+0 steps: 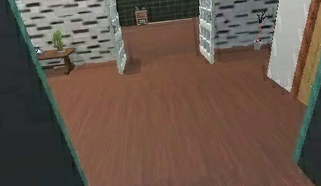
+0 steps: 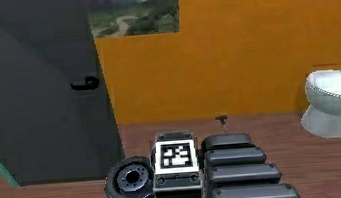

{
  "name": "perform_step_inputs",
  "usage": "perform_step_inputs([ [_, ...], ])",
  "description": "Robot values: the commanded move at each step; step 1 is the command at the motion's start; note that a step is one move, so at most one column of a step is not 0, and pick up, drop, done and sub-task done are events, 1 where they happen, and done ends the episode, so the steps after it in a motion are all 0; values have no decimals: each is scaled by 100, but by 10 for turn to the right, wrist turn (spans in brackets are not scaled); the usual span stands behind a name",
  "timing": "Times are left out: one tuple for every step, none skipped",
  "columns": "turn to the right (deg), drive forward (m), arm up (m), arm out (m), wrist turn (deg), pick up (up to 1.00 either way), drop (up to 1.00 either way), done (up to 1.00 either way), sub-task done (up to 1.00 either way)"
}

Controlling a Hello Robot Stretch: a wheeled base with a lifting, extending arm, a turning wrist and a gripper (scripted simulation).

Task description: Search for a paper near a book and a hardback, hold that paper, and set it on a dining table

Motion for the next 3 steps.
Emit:
perform_step_inputs([
  [0, 65, 0, 0, 0, 0, 0, 0, 0],
  [-210, 0, 0, 0, 0, 0, 0, 0, 0],
  [0, 100, 0, 0, 0, 0, 0, 0, 0],
])
